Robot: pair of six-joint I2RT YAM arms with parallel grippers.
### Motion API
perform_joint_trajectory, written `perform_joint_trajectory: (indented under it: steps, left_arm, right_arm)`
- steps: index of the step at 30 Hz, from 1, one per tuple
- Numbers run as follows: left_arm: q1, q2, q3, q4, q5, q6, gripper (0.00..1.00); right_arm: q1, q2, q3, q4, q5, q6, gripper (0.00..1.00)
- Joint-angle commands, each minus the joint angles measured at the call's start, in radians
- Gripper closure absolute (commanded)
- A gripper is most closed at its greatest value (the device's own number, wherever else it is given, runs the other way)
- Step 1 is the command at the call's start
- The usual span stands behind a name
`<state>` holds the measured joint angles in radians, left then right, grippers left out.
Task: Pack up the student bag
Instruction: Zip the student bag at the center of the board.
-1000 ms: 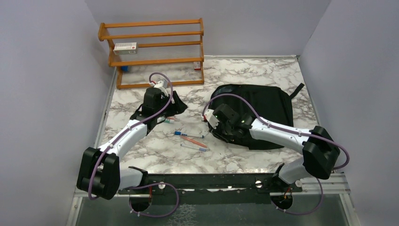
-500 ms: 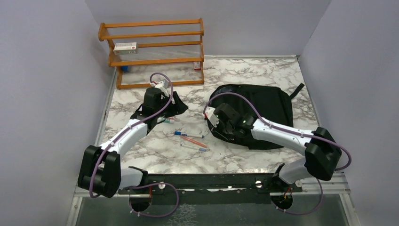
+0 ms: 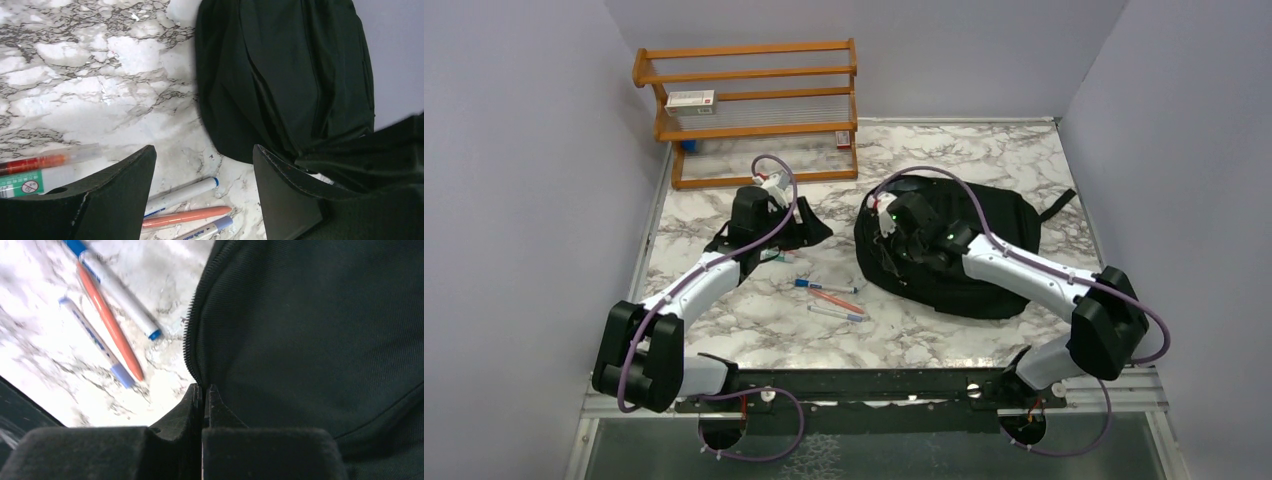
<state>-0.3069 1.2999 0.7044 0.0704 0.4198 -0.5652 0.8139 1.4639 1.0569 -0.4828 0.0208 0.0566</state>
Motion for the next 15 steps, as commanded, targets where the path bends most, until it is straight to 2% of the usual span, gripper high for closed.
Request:
perform_joint_trajectory:
  steps: [1,5,10,15]
  left_arm:
    - [0.002,0.012,-0.014,0.052,0.061,-0.007,0.27]
    - [-0.006,0.018,-0.024,0.061,0.07,-0.015,0.28]
    - [-0.012,0.029,-0.031,0.066,0.071,-0.019,0.28]
    - [-0.021,0.035,-0.035,0.07,0.075,-0.02,0.28]
  right_arm:
    - [-0.117,0.011,0.01,0.104,-0.182,0.219,0.99]
    - [-0.236,0.017,-0.049,0.197,-0.332,0.352,0.99]
    - [-0.259,0.056,-0.056,0.242,-0.408,0.364,0.98]
    - [-0.259,0.049,-0.05,0.221,-0.344,0.337,0.97]
